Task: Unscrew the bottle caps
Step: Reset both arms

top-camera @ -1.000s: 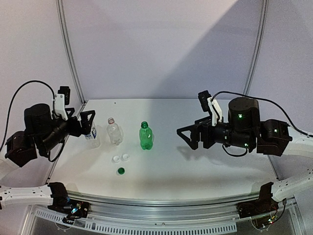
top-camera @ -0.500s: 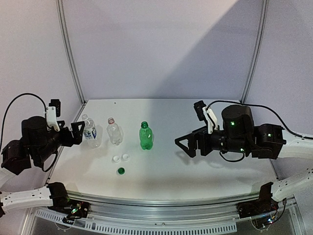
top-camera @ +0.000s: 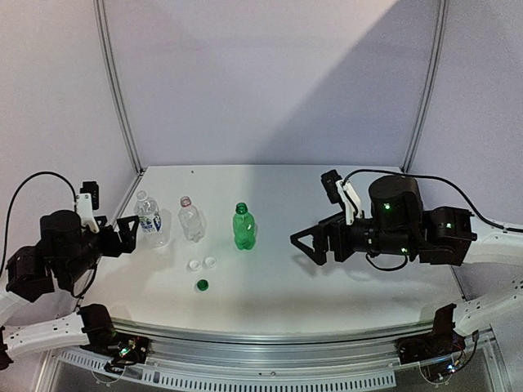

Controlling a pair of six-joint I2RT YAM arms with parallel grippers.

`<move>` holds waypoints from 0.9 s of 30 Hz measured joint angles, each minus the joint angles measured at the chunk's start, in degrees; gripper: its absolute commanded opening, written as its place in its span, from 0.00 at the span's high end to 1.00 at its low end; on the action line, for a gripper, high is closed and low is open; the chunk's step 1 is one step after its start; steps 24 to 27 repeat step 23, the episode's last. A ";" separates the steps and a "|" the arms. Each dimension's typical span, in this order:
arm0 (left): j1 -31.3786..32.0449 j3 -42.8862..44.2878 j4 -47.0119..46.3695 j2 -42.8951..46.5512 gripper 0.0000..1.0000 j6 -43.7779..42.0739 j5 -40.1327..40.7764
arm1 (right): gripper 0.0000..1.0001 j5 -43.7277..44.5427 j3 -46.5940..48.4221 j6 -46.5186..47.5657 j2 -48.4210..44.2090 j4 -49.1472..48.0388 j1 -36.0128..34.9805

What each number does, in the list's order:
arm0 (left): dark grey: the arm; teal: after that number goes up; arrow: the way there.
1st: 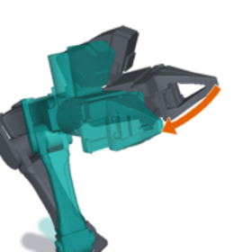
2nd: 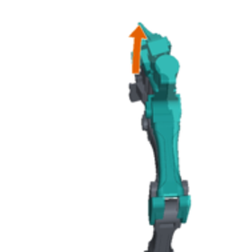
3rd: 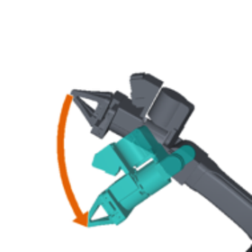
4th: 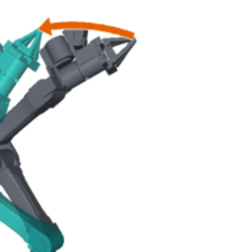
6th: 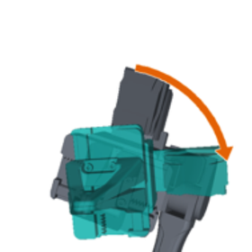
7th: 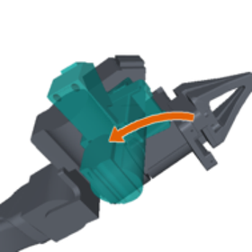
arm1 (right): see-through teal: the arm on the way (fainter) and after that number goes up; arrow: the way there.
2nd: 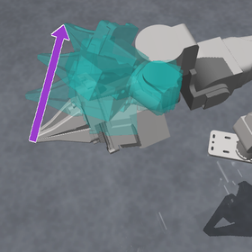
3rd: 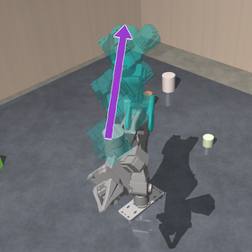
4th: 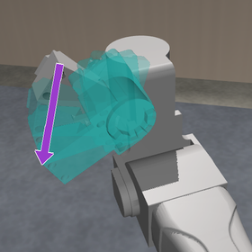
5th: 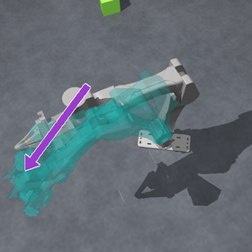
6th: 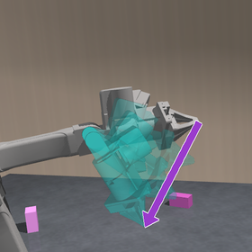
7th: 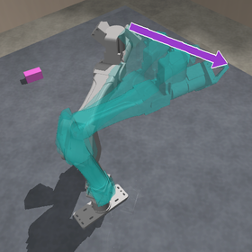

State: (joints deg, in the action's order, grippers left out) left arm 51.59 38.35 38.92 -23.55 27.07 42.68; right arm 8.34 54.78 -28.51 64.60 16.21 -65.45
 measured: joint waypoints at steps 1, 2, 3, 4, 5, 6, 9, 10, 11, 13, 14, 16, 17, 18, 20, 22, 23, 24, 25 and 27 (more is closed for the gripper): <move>0.00 -0.57 0.04 0.68 0.01 0.50 0.00 | 0.01 -0.13 0.00 -0.02 0.00 0.00 0.00; 0.00 -1.11 0.07 1.53 0.01 0.85 0.00 | 0.01 -0.20 0.00 -0.02 0.00 0.00 0.00; 0.00 -1.73 0.07 2.51 0.01 1.16 0.00 | 0.01 -0.37 0.00 -0.04 0.00 -0.02 0.00; 0.00 -2.32 0.04 3.52 0.01 1.42 0.02 | 0.01 -0.44 0.00 -0.09 0.00 -0.04 0.00; 0.00 -2.75 0.04 4.28 0.01 1.57 0.04 | 0.01 -0.57 0.00 -0.20 0.00 -0.04 0.00; 0.00 -3.19 0.04 5.11 0.01 1.70 0.11 | 0.01 -0.61 0.00 -0.26 0.00 -0.09 0.00; -0.02 -3.80 0.04 6.91 0.01 1.92 0.33 | 0.01 -0.96 0.00 -0.66 0.00 -0.44 0.00; -0.02 -3.80 0.04 7.19 0.01 1.95 0.37 | 0.01 -1.09 0.00 -0.76 0.00 -0.52 0.00; -0.02 -3.80 0.02 7.34 0.01 1.95 0.46 | 0.01 -1.22 0.00 -0.83 0.00 -0.68 0.00; -0.02 -3.80 0.02 7.48 0.01 1.97 0.52 | 0.01 -1.40 0.00 -0.90 0.00 -0.92 0.00; -0.02 -3.80 0.02 7.48 0.01 1.97 0.55 | 0.01 -1.44 0.00 -0.92 0.00 -1.05 0.00; -0.02 -3.80 0.02 7.43 0.01 1.97 0.57 | 0.01 -1.46 0.00 -1.01 0.00 -1.25 0.00; -0.02 -3.80 0.02 7.41 0.01 1.97 0.57 | 0.01 -1.46 0.00 -1.03 0.00 -1.29 0.00; -0.02 -3.80 0.02 7.41 0.01 1.97 0.57 | 0.01 -1.46 0.00 -1.03 0.00 -1.29 0.00; -0.02 -3.82 0.02 7.34 0.01 1.97 0.57 | 0.01 -1.49 0.00 -1.03 0.00 -1.33 0.00; -0.02 -3.82 0.00 7.21 0.01 1.95 0.55 | 0.01 -1.51 -0.07 -1.05 0.00 -1.64 0.00; -0.02 -3.82 -0.02 7.19 0.01 1.95 0.52 | 0.01 -1.49 -0.13 -1.05 0.00 -1.79 0.00; -0.02 -3.82 -0.02 7.19 0.01 1.95 0.52 | 0.01 -1.49 -0.13 -1.05 0.00 -1.79 0.00; -0.02 -3.82 -0.02 7.19 0.01 1.95 0.52 | 0.01 -1.49 -0.13 -1.05 0.00 -1.79 0.00; -0.02 -3.82 -0.02 7.19 0.01 1.95 0.52 | 0.01 -1.49 -0.13 -1.05 0.00 -1.79 0.00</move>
